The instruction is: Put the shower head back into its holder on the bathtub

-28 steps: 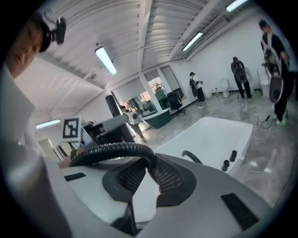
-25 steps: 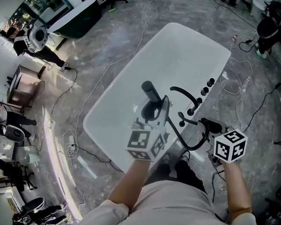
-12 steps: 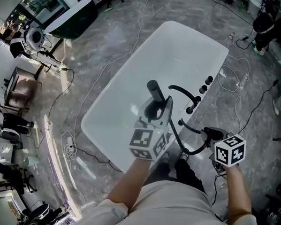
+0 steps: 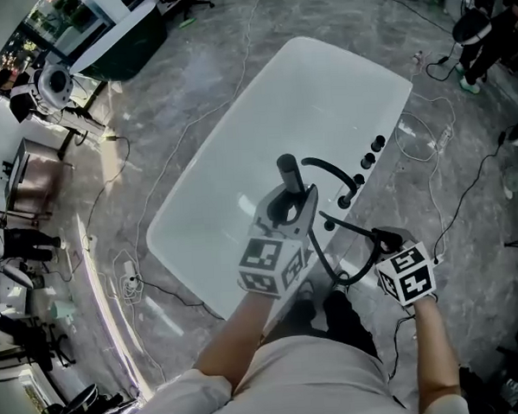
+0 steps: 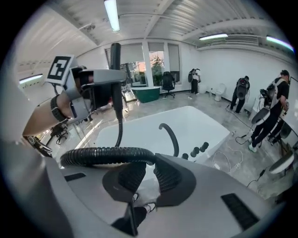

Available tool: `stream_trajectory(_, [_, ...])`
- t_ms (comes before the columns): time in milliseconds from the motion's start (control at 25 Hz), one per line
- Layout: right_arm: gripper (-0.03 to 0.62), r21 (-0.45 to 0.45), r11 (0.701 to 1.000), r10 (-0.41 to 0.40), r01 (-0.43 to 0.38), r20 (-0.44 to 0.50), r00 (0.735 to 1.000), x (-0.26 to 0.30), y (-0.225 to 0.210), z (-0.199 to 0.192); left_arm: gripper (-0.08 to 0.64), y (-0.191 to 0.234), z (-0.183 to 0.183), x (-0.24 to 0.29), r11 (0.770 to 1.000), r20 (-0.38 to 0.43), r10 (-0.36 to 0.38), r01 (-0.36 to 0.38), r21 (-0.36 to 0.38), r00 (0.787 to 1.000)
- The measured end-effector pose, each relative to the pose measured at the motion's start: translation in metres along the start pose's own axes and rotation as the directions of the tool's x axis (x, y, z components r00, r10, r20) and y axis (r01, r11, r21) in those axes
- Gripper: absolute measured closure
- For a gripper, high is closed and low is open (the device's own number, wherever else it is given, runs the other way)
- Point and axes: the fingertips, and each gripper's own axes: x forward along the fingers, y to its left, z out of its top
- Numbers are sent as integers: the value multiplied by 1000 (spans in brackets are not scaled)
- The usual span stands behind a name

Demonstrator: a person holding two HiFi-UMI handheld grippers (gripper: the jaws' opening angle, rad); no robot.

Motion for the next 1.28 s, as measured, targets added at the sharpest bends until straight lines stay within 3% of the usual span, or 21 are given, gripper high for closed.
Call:
stream_trajectory(160, [525,-20,993,111,-113,-71,991,-33,22,-12,436,-1,-4,5,1000,-7,-16,16,-15,1000])
stream_trajectory(280, [525,-42,981,180,-190,-182,967,-32,36,-41,436,-7,-4,10,999,-3,-33,33,-15,999])
stream_trajectory(360, [525,-36,954,281,-297,-236,930,-26,58,-56,436,-8,-3,12,999,-2,-40,40,-16,999])
stream_trajectory(480, [525,-13,863,486,-505,-252,837,-28,105,-63,436,-6,-1,12,999,-1,-41,41,-13,999])
stream_trajectory(520, [525,-15,838,523,-545,-259,812,-29,114,-65,436,-5,-1,11,999,1,-39,39,-12,999])
stream_trajectory(560, [525,-20,834,528,-552,-265,807,-27,117,-67,436,-3,-2,10,999,3,-35,35,-11,999])
stream_trajectory(600, [525,-28,853,496,-521,-267,826,-23,111,-68,436,0,-1,8,999,5,-31,31,-12,999])
stream_trajectory(720, [525,-71,953,270,-295,-245,931,-5,67,-60,436,6,-1,5,1000,4,-23,23,-20,1000])
stream_trajectory(800, [525,-96,979,155,-181,-226,962,3,43,-56,436,7,-4,6,999,0,-23,23,-23,1000])
stream_trajectory(920, [525,-102,988,93,-114,-189,977,12,27,-52,436,6,-10,9,999,-7,-25,25,-21,1000])
stream_trajectory(1280, [525,-38,997,60,-61,-30,998,64,8,-55,436,3,-37,24,999,-43,-44,44,5,998])
